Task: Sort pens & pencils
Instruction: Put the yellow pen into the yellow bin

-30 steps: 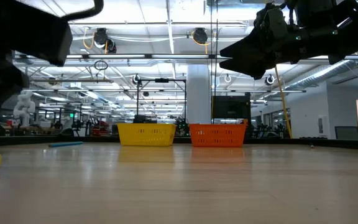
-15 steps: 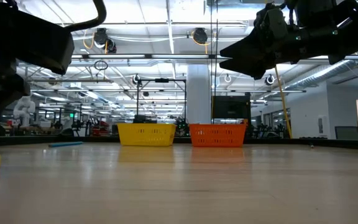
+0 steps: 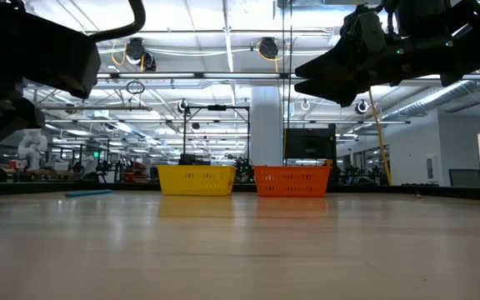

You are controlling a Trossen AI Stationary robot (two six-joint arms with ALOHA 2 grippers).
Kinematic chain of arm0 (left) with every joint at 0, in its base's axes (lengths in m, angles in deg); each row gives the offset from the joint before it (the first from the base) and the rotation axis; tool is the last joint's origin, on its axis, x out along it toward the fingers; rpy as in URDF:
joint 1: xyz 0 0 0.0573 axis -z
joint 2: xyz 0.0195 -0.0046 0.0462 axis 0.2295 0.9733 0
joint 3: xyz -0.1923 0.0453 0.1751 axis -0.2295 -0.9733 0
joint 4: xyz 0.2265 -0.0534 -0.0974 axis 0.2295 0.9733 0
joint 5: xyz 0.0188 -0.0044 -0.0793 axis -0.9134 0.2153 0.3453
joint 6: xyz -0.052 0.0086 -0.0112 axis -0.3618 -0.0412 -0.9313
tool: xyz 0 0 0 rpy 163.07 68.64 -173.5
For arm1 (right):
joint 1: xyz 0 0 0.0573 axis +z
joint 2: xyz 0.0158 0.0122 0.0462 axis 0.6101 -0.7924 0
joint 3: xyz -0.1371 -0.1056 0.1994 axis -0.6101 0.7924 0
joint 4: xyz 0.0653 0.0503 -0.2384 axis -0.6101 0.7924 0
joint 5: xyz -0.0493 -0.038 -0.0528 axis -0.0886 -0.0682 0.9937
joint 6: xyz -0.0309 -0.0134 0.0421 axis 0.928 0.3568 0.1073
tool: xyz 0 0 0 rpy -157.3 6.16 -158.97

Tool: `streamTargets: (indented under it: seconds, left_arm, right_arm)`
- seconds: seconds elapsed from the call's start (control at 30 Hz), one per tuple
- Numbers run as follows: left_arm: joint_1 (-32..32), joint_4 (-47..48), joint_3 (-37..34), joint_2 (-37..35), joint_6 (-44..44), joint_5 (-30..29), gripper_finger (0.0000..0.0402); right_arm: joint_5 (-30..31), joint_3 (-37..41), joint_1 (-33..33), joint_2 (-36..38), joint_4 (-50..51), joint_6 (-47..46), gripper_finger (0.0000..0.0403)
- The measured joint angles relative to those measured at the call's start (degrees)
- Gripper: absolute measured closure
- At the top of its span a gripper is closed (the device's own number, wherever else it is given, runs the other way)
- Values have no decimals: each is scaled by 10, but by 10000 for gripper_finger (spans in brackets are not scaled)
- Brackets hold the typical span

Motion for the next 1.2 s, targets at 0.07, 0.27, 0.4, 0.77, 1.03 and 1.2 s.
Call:
streamTargets:
  seconds: [0.07,0.27,0.4,0.77,1.03,1.2]
  left_arm:
    - [1,0,-1,-9,0,-6,365]
    - [0,-6,-1,-49,3,-35,365]
    - [-6,-8,-2,-71,20,-52,365]
    - [-91,-34,-1,-200,235,-236,365]
    - [-181,-260,-78,-294,459,-313,399]
    - [-253,-387,-169,-321,484,-222,399]
  right_arm:
    - [0,0,0,0,0,0,154]
    - [0,0,0,0,0,0,154]
    - [0,0,0,0,0,0,154]
    - [0,0,0,0,0,0,154]
    - [0,0,0,0,0,0,154]
    - [0,0,0,0,0,0,154]
